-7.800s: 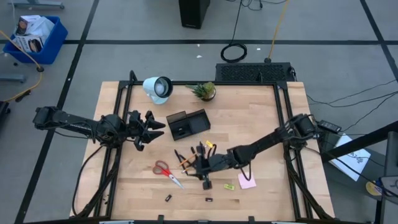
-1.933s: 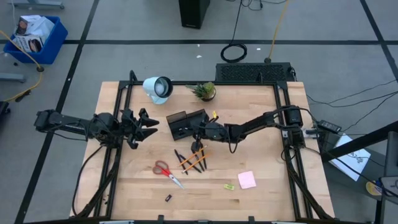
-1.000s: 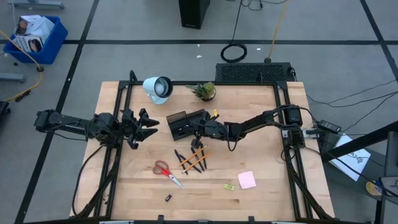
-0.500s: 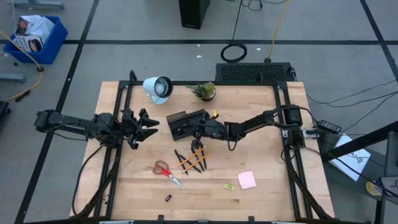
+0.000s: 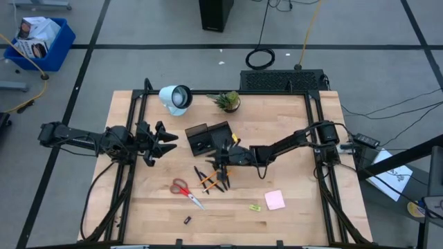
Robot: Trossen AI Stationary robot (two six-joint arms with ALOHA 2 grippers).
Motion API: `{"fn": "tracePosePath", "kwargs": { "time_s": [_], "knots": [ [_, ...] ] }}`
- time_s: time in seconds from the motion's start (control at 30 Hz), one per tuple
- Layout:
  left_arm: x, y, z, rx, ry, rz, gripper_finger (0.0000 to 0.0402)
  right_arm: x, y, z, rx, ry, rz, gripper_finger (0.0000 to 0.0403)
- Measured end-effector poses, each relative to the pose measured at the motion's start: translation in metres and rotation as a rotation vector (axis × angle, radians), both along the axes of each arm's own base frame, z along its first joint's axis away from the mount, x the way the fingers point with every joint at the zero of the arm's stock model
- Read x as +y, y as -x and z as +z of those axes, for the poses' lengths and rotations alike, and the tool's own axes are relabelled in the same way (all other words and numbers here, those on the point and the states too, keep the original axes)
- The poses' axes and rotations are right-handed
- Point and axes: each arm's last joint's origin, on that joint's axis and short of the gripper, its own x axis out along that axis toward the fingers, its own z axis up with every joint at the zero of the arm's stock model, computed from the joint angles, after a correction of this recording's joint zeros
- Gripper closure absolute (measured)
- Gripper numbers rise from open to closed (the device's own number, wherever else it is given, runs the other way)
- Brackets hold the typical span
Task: Pick and place office supplies into organizer
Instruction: Put the black binder clip into the black desk organizer
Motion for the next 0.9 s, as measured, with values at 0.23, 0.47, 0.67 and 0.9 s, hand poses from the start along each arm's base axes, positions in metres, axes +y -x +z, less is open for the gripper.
{"fn": "tracePosePath", "kwargs": {
  "time_s": [0.23,0.47,0.67,0.9],
  "knots": [
    [0.000,0.000,-0.002,0.024,0.002,-0.001,0.0215,0.027,0.003,0.003,-0.033,0.014,0.074,0.0332],
    [-0.003,-0.003,-0.015,0.157,0.066,-0.037,0.0215,0.049,0.008,0.001,-0.004,0.068,0.148,0.0332],
    [-0.018,-0.012,-0.034,0.320,0.118,0.028,0.0215,0.061,0.015,0.000,0.059,0.069,0.179,0.0332],
    [-0.046,-0.017,-0.042,0.335,0.181,0.016,0.0215,0.067,0.029,0.005,0.175,0.014,0.170,0.0332]
  ]
}}
